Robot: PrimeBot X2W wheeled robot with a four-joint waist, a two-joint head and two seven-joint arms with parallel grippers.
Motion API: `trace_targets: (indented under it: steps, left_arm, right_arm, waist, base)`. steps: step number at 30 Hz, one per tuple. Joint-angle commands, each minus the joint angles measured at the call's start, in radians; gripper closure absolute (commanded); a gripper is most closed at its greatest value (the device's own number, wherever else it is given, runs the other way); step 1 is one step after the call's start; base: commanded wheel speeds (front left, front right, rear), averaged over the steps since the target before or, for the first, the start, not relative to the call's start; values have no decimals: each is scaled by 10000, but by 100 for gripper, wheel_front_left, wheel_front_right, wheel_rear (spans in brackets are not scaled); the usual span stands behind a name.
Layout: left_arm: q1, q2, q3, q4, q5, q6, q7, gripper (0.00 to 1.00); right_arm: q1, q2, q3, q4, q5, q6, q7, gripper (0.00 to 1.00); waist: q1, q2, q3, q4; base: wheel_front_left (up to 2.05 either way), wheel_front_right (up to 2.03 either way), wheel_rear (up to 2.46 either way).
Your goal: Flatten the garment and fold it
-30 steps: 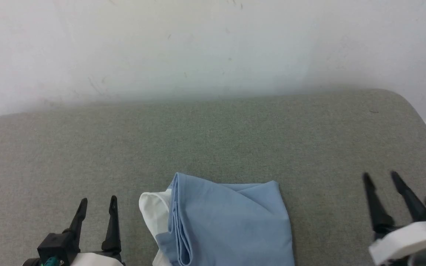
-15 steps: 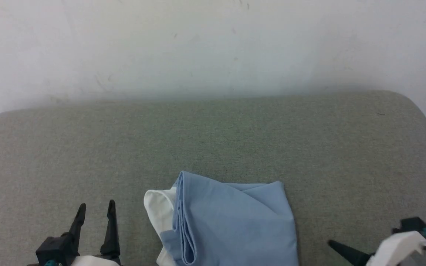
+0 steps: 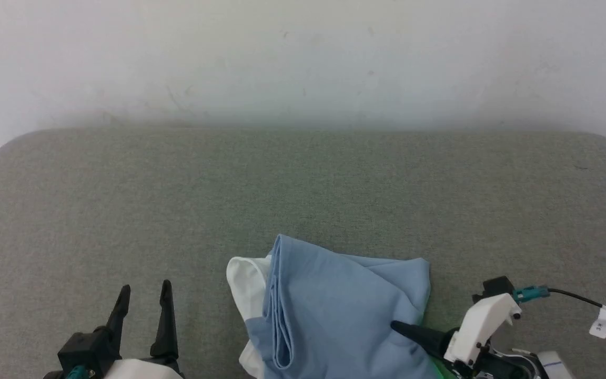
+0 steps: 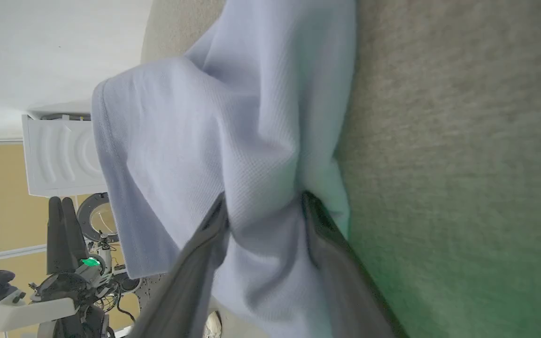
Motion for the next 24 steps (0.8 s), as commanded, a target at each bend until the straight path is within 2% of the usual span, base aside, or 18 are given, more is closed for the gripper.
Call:
trace_targets:
  steps: [1,6,8,12,14,17,24]
  left_arm:
    - [-118,-42,40,30,57,-55,-49,0]
    - [-51,-90,143,48,118,-74,-49,0]
    - [-39,-112,157,31,152,-92,-49,0]
    - [-17,-162,215,-54,204,-137,-49,0]
    - [9,-188,274,-108,215,-160,-49,0]
    - [33,-240,371,-185,221,-206,-49,0]
    - [-344,-295,443,-479,426,-407,-49,0]
  right_arm:
    - [-105,66,145,148,-137,-7,-67,100]
    - [-367,-164,618,-228,-867,-7,-621,100]
    - [-401,-511,971,-657,-1436,-7,-909,100]
    - [-447,-1493,1897,-1626,-3297,-7,-1566,100]
    - [-496,-2002,2356,-2057,-4321,-7,-1645,100]
    - [-543,-2511,2666,-2593,-5258,-7,-1516,100]
    - [-887,-3572,2617,-3056,-6635,-7,-1319,100]
  waist:
    - [0,0,19,78]
    - [0,0,-23,19]
    - [0,0,-23,-77]
    - [0,0,22,-443]
    - [0,0,82,-770]
    - [0,0,250,-1410]
    - [0,0,1071,-3077]
  base:
    - [0,0,0]
    - [0,0,0]
    - [0,0,0]
    - [0,0,0]
    - [0,0,0]
    - [0,0,0]
    - [0,0,0]
